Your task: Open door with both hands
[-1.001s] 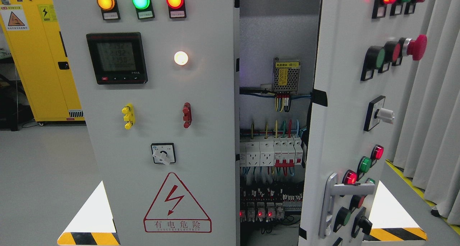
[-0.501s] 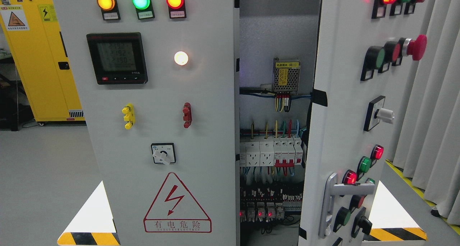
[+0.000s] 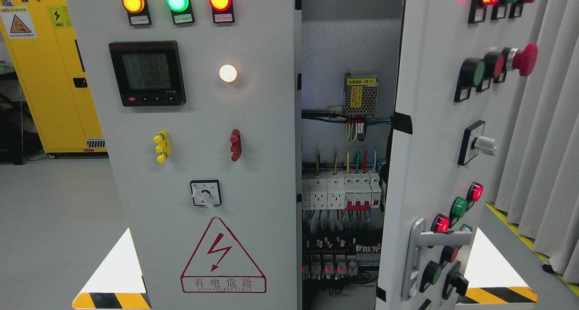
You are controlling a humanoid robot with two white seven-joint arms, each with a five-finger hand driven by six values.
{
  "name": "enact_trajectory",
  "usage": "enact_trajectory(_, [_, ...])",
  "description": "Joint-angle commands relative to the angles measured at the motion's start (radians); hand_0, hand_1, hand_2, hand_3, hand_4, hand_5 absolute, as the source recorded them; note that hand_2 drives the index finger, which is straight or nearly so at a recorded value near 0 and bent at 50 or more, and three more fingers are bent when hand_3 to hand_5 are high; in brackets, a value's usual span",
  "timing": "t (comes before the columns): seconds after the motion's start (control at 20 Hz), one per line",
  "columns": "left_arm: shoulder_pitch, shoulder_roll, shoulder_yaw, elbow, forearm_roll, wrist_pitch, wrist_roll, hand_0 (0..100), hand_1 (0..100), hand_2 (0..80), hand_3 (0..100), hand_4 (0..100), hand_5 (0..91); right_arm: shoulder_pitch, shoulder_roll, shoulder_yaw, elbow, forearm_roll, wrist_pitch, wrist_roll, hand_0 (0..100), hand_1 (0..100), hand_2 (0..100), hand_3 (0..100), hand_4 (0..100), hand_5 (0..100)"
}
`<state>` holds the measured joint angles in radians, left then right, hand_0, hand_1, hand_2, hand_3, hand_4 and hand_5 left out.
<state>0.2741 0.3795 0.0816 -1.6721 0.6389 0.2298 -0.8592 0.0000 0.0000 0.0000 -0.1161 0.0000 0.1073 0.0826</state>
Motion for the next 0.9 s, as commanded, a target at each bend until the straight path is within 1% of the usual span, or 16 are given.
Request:
enact_trajectory(0.0, [-0.133, 0.104, -0.078, -0.267, 0.030, 0.003, -0.006, 12, 56, 0.0, 0, 0, 0.0, 0.006, 0.018, 0.023, -0.001, -0.028, 0.000, 0.000, 0, 50, 4, 0, 0, 0])
enact_trajectory(0.15, [-0.266, 0.137, -0.118, -0.265, 0.030, 0.013, -0.006, 12, 56, 0.0, 0, 0, 0.0, 0.006, 0.018, 0.023, 0.001, -0.026, 0.000, 0.000, 0, 50, 4, 0, 0, 0])
enact_trajectory(0.3, [-0.422, 0.145, -0.206, -0.255, 0.033, 0.023, -0.007, 12, 56, 0.0, 0, 0, 0.0, 0.006, 0.018, 0.023, -0.001, -0.028, 0.000, 0.000, 0, 50, 4, 0, 0, 0])
enact_trajectory(0.4, [-0.521, 0.139, -0.268, -0.255, 0.050, 0.069, -0.008, 12, 56, 0.0, 0, 0, 0.0, 0.006, 0.018, 0.023, 0.001, -0.028, 0.000, 0.000, 0, 50, 4, 0, 0, 0])
enact_trajectory(0.5, [-0.610, 0.124, -0.307, -0.255, 0.080, 0.129, -0.008, 12, 56, 0.0, 0, 0, 0.0, 0.006, 0.018, 0.023, 0.001, -0.026, 0.000, 0.000, 0, 50, 4, 0, 0, 0])
enact_trajectory(0.6, [-0.686, 0.093, -0.309, -0.244, 0.093, 0.175, -0.007, 12, 56, 0.0, 0, 0, 0.0, 0.006, 0.018, 0.023, -0.001, -0.028, 0.000, 0.000, 0, 50, 4, 0, 0, 0])
enact_trajectory(0.7, [-0.787, 0.046, -0.309, -0.198, 0.093, 0.226, -0.006, 12, 56, 0.0, 0, 0, 0.0, 0.006, 0.018, 0.023, 0.001, -0.026, 0.000, 0.000, 0, 50, 4, 0, 0, 0])
enact_trajectory(0.8, [-0.884, 0.038, -0.307, -0.138, 0.099, 0.237, -0.006, 12, 56, 0.0, 0, 0, 0.0, 0.006, 0.018, 0.023, 0.000, -0.028, 0.000, 0.000, 0, 50, 4, 0, 0, 0])
enact_trajectory(0.85, [-0.918, 0.038, -0.307, -0.118, 0.113, 0.237, -0.006, 12, 56, 0.0, 0, 0, 0.0, 0.006, 0.018, 0.023, -0.001, -0.028, 0.000, 0.000, 0, 50, 4, 0, 0, 0])
